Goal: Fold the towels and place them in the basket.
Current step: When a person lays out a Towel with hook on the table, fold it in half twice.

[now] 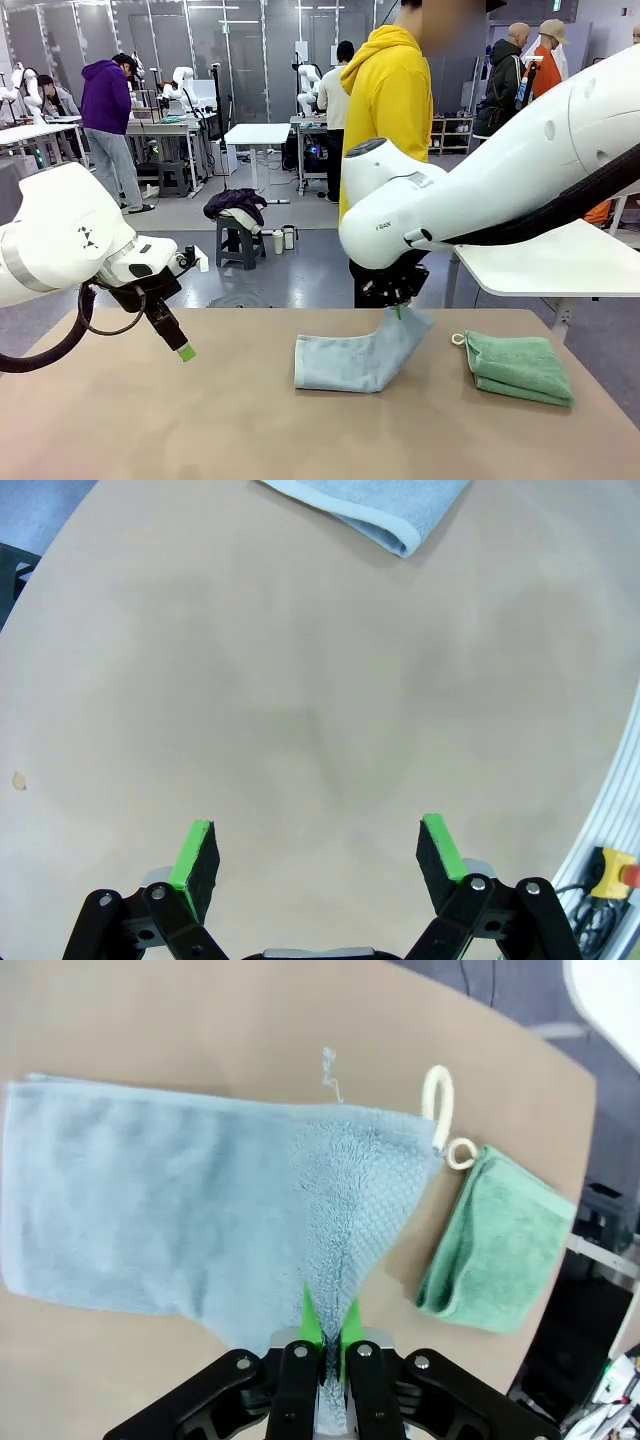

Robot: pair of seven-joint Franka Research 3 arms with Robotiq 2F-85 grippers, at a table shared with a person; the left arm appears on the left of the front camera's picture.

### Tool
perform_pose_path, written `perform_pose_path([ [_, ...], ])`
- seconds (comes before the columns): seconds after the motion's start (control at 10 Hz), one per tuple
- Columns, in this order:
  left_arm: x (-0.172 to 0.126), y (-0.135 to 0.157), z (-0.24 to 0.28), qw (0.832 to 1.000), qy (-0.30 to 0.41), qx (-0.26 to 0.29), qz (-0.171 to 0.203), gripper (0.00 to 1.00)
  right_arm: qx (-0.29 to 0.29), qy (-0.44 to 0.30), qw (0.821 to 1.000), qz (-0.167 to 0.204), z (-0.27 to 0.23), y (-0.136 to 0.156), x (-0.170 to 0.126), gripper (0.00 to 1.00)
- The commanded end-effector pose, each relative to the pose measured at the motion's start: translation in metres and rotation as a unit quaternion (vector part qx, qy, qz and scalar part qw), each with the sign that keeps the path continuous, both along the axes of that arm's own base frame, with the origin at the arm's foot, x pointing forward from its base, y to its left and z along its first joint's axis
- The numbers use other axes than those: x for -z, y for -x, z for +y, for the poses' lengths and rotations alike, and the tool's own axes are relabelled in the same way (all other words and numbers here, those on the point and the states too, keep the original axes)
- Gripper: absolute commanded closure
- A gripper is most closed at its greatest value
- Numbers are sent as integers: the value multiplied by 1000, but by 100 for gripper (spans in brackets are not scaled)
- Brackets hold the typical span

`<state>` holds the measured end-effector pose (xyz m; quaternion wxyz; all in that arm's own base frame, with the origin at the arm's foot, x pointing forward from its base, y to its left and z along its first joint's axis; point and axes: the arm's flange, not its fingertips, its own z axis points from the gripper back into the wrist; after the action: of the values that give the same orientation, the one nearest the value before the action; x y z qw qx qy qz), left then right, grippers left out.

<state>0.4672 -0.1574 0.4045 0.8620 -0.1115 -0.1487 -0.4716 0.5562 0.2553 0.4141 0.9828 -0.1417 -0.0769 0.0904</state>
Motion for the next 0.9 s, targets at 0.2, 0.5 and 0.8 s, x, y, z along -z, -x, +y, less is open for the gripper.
perform_pose_path([
  [0.2,-4,-4,0,1000,-4,2,6,0,-3,10,1000,-9,51,10,-9,100],
  [0.5,-4,-4,0,1000,-4,2,6,0,-5,12,1000,14,85,8,8,100],
  [0.8,-4,-4,0,1000,-4,2,6,0,12,11,999,29,109,0,28,100],
])
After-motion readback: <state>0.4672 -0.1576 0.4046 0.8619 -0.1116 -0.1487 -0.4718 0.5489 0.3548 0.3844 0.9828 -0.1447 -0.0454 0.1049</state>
